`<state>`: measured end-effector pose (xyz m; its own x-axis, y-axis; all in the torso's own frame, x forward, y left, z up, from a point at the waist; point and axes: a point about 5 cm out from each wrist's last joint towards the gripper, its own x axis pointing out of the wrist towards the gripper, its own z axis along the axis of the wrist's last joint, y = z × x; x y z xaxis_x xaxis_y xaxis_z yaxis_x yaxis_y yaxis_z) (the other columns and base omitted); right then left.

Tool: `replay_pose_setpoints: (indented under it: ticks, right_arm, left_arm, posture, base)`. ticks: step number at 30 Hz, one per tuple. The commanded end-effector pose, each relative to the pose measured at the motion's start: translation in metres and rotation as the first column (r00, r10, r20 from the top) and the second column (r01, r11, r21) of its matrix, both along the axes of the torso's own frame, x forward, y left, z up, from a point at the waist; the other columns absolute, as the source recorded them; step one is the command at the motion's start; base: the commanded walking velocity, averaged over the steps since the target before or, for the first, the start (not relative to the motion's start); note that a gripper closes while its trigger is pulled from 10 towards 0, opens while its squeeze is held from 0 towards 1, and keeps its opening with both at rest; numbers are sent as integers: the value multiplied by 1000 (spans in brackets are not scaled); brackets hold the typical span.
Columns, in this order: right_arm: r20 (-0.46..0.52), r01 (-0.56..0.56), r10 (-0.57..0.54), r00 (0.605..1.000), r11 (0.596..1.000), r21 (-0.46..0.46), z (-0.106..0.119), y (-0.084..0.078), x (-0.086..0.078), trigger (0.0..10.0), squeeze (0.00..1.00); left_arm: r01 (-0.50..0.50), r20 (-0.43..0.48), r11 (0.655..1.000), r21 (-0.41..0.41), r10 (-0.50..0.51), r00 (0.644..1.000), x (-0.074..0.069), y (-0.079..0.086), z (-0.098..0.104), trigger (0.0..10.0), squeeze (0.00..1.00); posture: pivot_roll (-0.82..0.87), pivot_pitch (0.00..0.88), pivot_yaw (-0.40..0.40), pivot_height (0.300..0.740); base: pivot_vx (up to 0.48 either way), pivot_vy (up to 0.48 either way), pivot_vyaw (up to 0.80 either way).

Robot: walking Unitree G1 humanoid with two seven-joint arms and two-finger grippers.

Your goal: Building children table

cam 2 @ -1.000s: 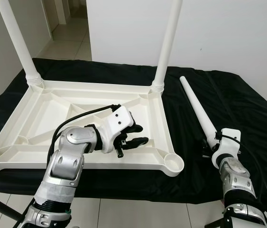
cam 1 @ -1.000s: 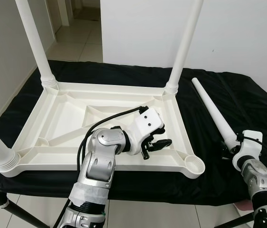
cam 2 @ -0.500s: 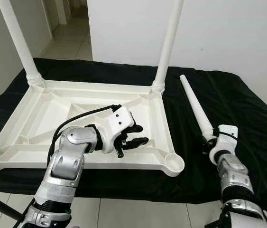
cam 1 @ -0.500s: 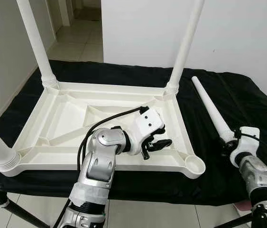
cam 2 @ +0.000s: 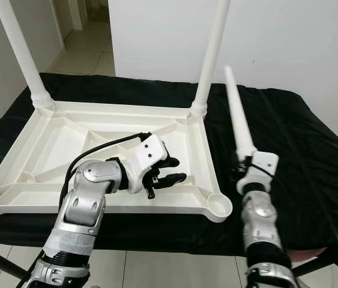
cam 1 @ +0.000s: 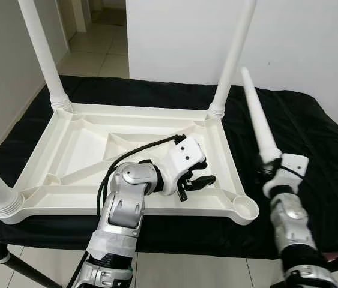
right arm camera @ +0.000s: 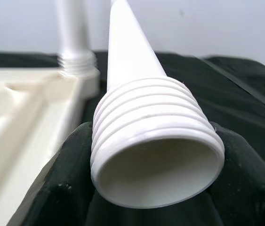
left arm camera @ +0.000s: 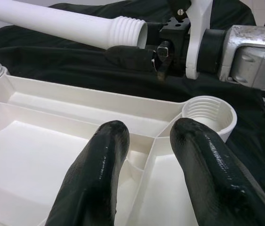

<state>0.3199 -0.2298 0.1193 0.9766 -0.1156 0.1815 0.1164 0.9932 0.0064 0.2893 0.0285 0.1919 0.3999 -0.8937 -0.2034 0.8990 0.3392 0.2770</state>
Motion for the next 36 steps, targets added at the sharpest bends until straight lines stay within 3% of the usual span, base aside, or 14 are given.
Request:
replay_pose_setpoints:
  ticks: [1,7,8,9,10,11,13,14,15,16,24,28,31,36]
  right_arm:
    - [60,-23,22,998,1000,14,10,4,1,10000,0]
    - [86,-26,26,996,1000,-4,15,4,2,10000,0]
    - [101,-29,29,994,1000,-8,18,3,3,7373,0]
    - [119,-22,22,993,1000,-8,22,2,3,3765,0]
    - [119,-22,22,993,1000,-8,22,2,3,3765,0]
    - [143,-15,14,990,1000,1,27,1,3,0,0]
    - [143,-15,14,990,1000,1,27,1,3,0,0]
    - [189,7,-6,982,1000,-5,40,1,6,2039,0]
    - [189,7,-6,982,1000,-5,40,1,6,2039,0]
    - [227,18,-16,974,1000,-7,51,1,9,10000,0]
    - [494,-7,38,869,998,-65,135,18,16,10000,0]
    - [519,-8,46,854,997,-74,143,20,15,10000,0]
    - [594,-31,121,795,987,-160,171,33,10,10000,0]
    - [601,-46,174,780,974,-223,175,41,7,10000,0]
  left_arm:
    - [-319,122,931,-176,342,932,18,-9,29,10000,0]
    - [-326,124,927,-184,351,928,19,-9,29,10000,0]
    - [-328,125,926,-186,353,927,19,-9,29,10000,0]
    - [-330,125,925,-189,356,926,19,-9,30,10000,0]
    - [-330,125,925,-189,356,926,19,-9,30,10000,0]
    - [-331,125,924,-190,357,926,19,-8,30,10000,0]
    - [-331,125,924,-190,357,926,19,-8,30,10000,0]
    - [-332,127,923,-194,359,925,19,-7,31,10000,0]
    - [-332,127,923,-194,359,925,19,-7,31,10000,0]
    - [-332,128,923,-196,360,924,20,-6,31,10000,0]
    - [-334,133,921,-201,363,922,22,-3,35,10000,0]
    - [-333,134,921,-201,363,922,22,-3,35,10000,0]
    - [-336,135,919,-205,366,921,23,-1,36,10000,0]
    - [-343,131,915,-213,374,918,25,2,38,10000,0]
  posture:
    - [-38,0,-59,740]
    - [-32,0,-71,740]
    - [-31,0,-72,740]
    - [-31,0,-72,740]
    - [-31,0,-72,740]
    - [-31,0,-72,740]
    - [-31,0,-72,740]
    - [-29,0,-69,740]
    - [-29,0,-69,740]
    - [-29,0,-69,740]
    - [-26,0,-58,740]
    - [-26,0,-58,740]
    - [-24,0,-55,740]
    - [-24,0,-56,740]
  base:
    - [0,0,0]
    - [0,0,0]
    - [0,0,0]
    - [0,0,0]
    - [0,0,0]
    - [0,0,0]
    - [0,0,0]
    - [0,0,0]
    - [0,0,0]
    - [0,0,0]
    - [0,0,0]
    - [0,0,0]
    - [0,0,0]
    - [0,0,0]
